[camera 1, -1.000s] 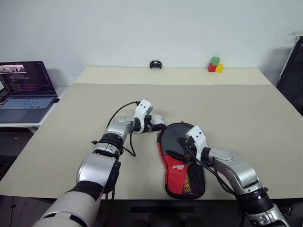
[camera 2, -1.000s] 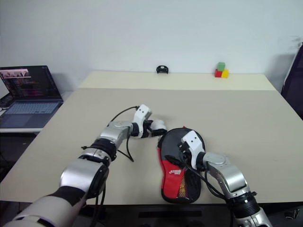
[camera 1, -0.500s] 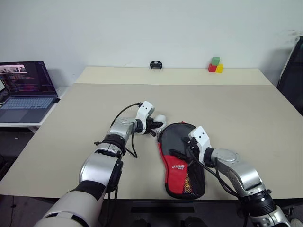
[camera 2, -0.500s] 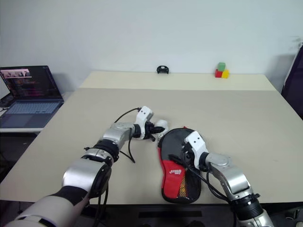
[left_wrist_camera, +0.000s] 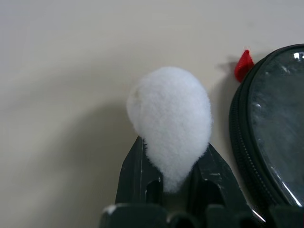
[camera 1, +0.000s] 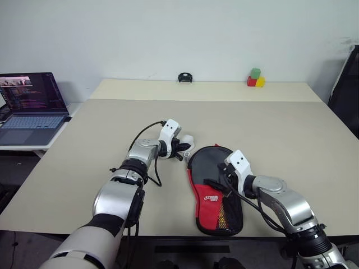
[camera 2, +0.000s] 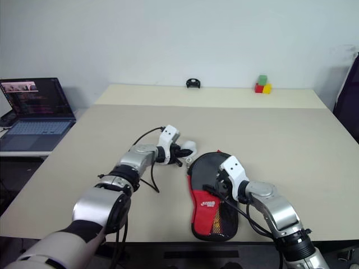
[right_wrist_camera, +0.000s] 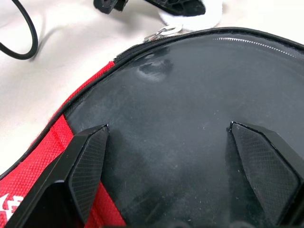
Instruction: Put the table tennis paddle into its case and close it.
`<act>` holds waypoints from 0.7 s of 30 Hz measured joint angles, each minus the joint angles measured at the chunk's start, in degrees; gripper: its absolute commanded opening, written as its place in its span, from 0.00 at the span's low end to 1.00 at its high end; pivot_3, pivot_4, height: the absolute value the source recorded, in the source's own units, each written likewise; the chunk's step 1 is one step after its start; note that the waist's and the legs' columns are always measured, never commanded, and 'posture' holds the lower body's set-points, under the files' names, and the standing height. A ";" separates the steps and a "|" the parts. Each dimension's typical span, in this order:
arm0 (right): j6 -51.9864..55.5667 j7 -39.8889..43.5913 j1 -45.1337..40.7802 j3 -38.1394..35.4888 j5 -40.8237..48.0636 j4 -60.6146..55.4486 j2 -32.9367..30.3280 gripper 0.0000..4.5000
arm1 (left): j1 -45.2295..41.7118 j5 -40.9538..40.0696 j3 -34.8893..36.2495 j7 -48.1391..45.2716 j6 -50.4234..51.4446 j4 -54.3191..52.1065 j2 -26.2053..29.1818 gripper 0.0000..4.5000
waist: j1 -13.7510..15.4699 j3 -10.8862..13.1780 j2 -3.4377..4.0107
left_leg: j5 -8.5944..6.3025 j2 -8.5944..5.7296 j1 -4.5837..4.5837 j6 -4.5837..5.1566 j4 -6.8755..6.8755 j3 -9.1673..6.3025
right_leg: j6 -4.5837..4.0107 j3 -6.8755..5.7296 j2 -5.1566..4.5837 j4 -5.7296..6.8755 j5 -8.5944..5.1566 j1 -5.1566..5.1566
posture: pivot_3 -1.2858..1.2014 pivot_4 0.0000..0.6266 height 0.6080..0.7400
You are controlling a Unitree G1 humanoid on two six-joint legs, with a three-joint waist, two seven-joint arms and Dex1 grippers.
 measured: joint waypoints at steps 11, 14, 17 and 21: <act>-1.17 -0.44 1.24 -0.29 -0.97 0.21 0.09 1.00 | -3.31 4.74 -1.35 5.16 -2.57 3.92 -3.21 0.06 | 0.15 -0.14 -0.19 | 0.00 -0.01 0.07 0.01 0.01 -0.01 | 0.01 -0.06 0.00 0.02 0.00 0.08 | 0.52 0.24 1.00; -1.26 -0.96 1.83 -0.69 -1.30 0.24 0.80 1.00 | -3.78 5.97 -1.42 7.50 -3.56 5.17 -4.29 0.06 | 0.31 -0.29 -0.27 | -0.01 -0.01 0.11 0.01 0.02 -0.03 | 0.02 -0.06 0.00 0.03 0.01 0.14 | 0.52 0.24 1.00; -1.29 -1.92 2.48 -1.03 -1.40 0.08 1.25 1.00 | -4.30 7.02 -1.42 10.43 -4.17 6.11 -5.55 0.06 | 0.57 -0.38 -0.32 | -0.01 -0.02 0.19 0.02 0.03 -0.06 | 0.04 -0.09 -0.01 0.02 0.02 0.23 | 0.52 0.24 1.00; -1.28 -3.19 3.74 -1.34 -1.53 -0.85 1.80 1.00 | -6.18 7.92 -1.32 14.72 -4.95 6.92 -6.80 0.06 | 0.96 -0.41 -0.36 | -0.02 -0.03 0.36 0.03 0.02 -0.08 | 0.07 -0.11 0.00 0.00 0.03 0.39 | 0.52 0.24 1.00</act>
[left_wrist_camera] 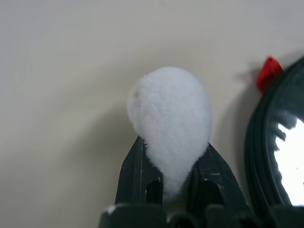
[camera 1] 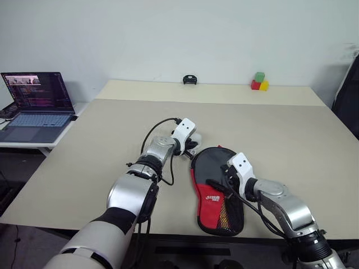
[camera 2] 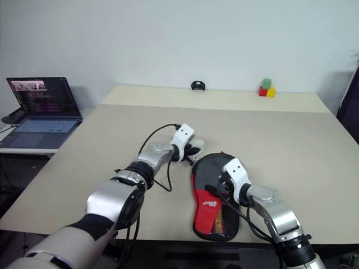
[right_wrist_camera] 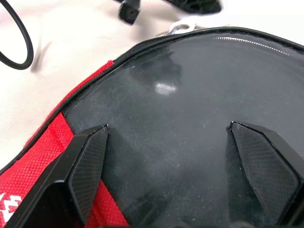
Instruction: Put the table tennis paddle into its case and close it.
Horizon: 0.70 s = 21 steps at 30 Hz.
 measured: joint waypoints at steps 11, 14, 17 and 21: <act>1.42 -4.75 5.30 -0.43 -0.03 -5.92 1.95 1.00 | -2.86 3.43 -0.06 6.60 -2.14 1.16 -3.86 0.06 | 0.36 -0.04 -0.01 | -0.01 -0.01 0.18 0.00 -0.05 0.01 | 0.01 -0.12 0.01 -0.08 -0.01 0.17 | 0.52 0.24 1.00; 2.46 -5.87 6.64 -0.41 -0.02 -7.90 2.40 1.00 | -3.32 4.30 -0.07 7.36 -2.19 1.31 -5.49 0.06 | 0.43 -0.04 -0.01 | -0.01 -0.01 0.18 0.00 -0.05 0.01 | 0.02 -0.12 0.01 -0.09 -0.01 0.18 | 0.52 0.24 1.00; 3.34 -6.62 7.99 -0.40 0.00 -9.80 2.59 1.00 | -3.77 4.90 -0.06 7.92 -2.21 1.52 -7.36 0.06 | 0.46 -0.04 -0.01 | -0.01 -0.01 0.18 0.01 -0.05 0.01 | 0.02 -0.14 0.02 -0.09 -0.01 0.18 | 0.52 0.24 1.00; 4.92 -8.57 11.09 -0.37 0.03 -13.70 3.17 1.00 | -5.00 5.96 -0.07 9.68 -2.22 1.79 -10.39 0.06 | 0.64 -0.04 -0.02 | -0.01 -0.01 0.17 0.00 -0.06 0.01 | 0.03 -0.15 0.02 -0.12 -0.02 0.20 | 0.52 0.24 1.00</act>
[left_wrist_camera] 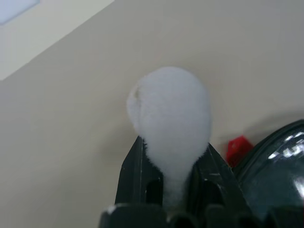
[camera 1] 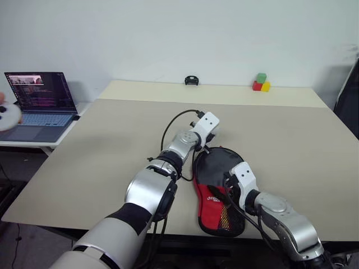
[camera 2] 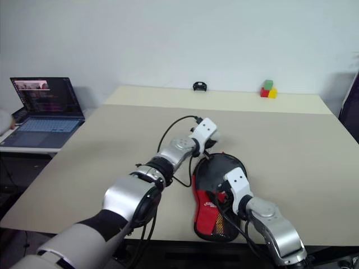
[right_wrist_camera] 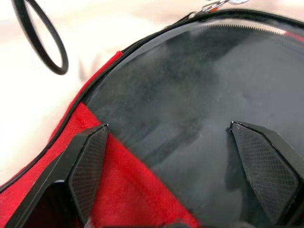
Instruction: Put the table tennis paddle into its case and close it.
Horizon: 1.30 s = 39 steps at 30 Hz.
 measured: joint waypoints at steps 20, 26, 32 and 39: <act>3.97 -5.17 6.22 0.62 0.03 -8.05 2.52 1.00 | -0.65 4.34 -1.20 -0.05 0.30 0.56 -5.35 0.06 | 0.05 -0.01 0.02 | 0.00 -0.04 0.06 0.00 -0.03 -0.09 | 0.04 -0.17 0.03 -0.04 -0.03 0.11 | 0.52 0.24 1.00; 4.13 -5.31 6.16 0.74 0.03 -8.03 3.11 1.00 | 0.68 5.82 -2.85 -0.75 0.45 0.56 -5.07 0.51 | -0.05 -0.01 0.02 | 0.00 -0.02 0.09 0.00 -0.04 -0.09 | 0.04 -0.15 0.03 -0.04 -0.03 0.11 | 0.52 0.24 1.00; 4.18 -5.16 5.34 1.23 0.02 -7.31 3.50 1.00 | 1.11 6.32 -3.24 -1.59 0.24 0.56 -4.37 0.82 | -0.27 -0.04 0.03 | -0.01 0.00 0.14 0.00 -0.05 -0.08 | 0.04 -0.11 0.03 -0.03 -0.03 0.13 | 0.52 0.24 1.00; 4.19 -3.80 2.70 1.66 0.14 -4.71 3.52 1.00 | 1.11 6.37 -3.27 -3.03 -0.29 0.56 -2.32 0.82 | -1.09 -0.05 0.03 | 0.00 0.04 0.32 0.00 -0.05 -0.10 | 0.08 -0.13 0.03 0.00 -0.04 0.30 | 0.52 0.24 1.00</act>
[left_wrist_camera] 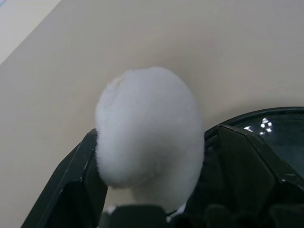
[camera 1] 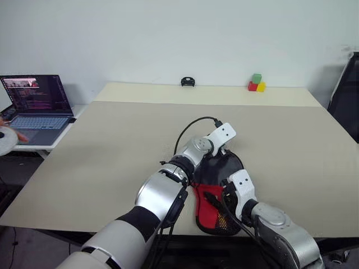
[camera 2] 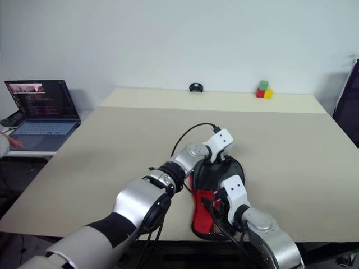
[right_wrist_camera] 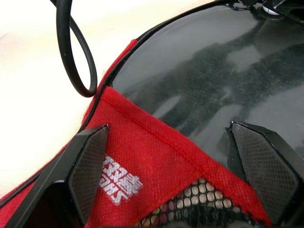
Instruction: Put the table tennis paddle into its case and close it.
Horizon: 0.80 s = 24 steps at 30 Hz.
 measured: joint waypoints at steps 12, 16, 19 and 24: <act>-0.69 3.76 -6.46 -0.51 0.10 6.68 -0.46 1.00 | -1.75 -0.44 0.88 -0.96 -5.51 -0.11 5.64 0.82 | -0.53 0.00 0.00 | 0.00 0.00 0.03 -0.01 -0.01 0.01 | -0.02 0.02 -0.01 0.00 0.03 0.01 | 0.52 0.24 1.00; -1.60 4.93 -7.72 -0.67 0.11 8.55 -0.91 1.00 | -2.15 -2.80 2.96 -3.56 -6.66 -1.02 7.88 0.82 | -0.51 0.00 0.00 | 0.00 -0.01 0.03 -0.01 -0.01 0.00 | -0.02 0.01 -0.01 0.00 0.03 0.01 | 0.52 0.24 1.00; -2.66 6.17 -9.30 -0.71 0.03 10.71 -1.52 1.00 | -2.13 -5.23 5.25 -5.86 -6.21 -1.09 8.51 0.82 | -0.50 0.00 0.00 | 0.00 -0.01 0.03 -0.01 -0.01 0.00 | -0.02 0.00 -0.01 0.00 0.03 0.01 | 0.52 0.24 1.00; -3.99 7.69 -11.34 -0.76 -0.02 13.28 -2.50 1.00 | -2.04 -9.89 9.03 -11.17 -4.96 -1.45 9.46 0.82 | -0.56 0.01 0.01 | 0.00 -0.01 0.01 0.00 -0.01 0.01 | -0.03 0.00 -0.01 0.00 0.04 -0.01 | 0.52 0.24 1.00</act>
